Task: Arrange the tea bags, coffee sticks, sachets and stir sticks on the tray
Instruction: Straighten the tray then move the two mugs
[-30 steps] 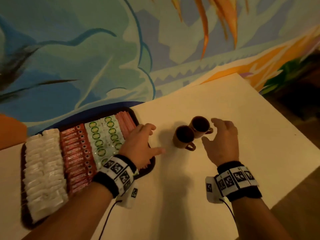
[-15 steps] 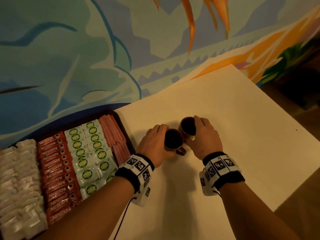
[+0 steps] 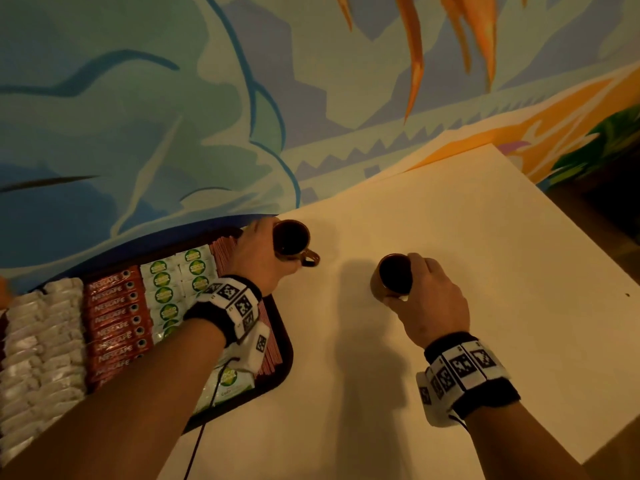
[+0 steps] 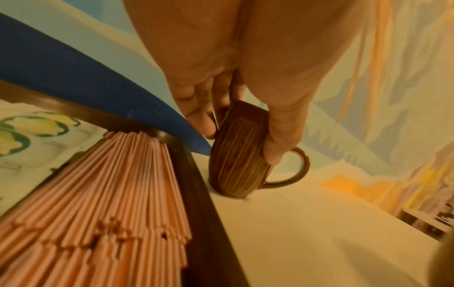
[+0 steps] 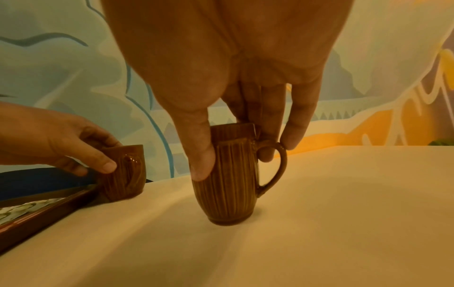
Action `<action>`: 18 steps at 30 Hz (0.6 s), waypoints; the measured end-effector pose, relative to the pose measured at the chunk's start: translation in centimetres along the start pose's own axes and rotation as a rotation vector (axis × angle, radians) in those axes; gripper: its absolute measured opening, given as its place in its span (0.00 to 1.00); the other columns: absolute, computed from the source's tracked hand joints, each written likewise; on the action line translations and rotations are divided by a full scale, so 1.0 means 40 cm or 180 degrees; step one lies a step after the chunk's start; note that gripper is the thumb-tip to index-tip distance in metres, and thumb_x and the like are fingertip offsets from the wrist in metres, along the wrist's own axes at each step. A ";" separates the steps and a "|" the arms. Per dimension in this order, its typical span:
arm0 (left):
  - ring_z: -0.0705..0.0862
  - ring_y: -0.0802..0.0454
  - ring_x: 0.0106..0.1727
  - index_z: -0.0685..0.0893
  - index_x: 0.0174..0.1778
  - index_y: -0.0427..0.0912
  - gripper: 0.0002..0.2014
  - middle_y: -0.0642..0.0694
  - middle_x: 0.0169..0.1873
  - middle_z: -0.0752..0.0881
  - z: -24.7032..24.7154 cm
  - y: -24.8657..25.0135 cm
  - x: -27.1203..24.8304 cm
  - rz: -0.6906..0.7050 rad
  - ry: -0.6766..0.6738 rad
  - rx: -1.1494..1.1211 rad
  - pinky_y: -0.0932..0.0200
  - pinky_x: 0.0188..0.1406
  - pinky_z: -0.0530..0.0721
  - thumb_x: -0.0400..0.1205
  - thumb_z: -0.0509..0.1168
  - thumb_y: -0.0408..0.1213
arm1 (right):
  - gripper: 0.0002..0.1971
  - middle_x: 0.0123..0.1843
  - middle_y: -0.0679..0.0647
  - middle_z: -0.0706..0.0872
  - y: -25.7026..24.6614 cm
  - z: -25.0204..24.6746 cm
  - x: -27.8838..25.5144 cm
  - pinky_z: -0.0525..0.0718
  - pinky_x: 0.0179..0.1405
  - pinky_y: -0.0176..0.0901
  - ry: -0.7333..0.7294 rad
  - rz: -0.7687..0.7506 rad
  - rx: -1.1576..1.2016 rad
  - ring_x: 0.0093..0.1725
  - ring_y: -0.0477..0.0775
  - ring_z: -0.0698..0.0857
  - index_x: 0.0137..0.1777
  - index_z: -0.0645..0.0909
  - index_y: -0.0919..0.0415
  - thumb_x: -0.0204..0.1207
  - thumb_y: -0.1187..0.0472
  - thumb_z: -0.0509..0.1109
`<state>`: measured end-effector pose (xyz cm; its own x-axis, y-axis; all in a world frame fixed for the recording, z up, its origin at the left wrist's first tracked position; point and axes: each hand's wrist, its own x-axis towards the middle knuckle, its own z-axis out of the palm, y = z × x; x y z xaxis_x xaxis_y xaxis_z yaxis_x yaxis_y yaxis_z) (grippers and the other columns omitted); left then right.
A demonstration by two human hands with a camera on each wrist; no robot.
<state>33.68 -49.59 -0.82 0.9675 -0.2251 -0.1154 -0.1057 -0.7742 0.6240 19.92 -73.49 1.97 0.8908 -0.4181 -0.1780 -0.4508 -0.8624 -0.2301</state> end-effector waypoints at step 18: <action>0.76 0.38 0.70 0.74 0.67 0.35 0.38 0.36 0.68 0.76 -0.045 -0.041 0.086 -0.0531 0.0715 -0.0279 0.44 0.68 0.78 0.66 0.86 0.38 | 0.37 0.71 0.53 0.82 -0.005 0.002 0.004 0.86 0.53 0.52 -0.0061 0.0092 -0.0004 0.61 0.61 0.86 0.79 0.71 0.54 0.73 0.49 0.82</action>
<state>37.61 -48.02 -0.86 0.9975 0.0452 -0.0541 0.0699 -0.7333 0.6763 20.17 -73.36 1.91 0.8762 -0.4373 -0.2027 -0.4761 -0.8505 -0.2236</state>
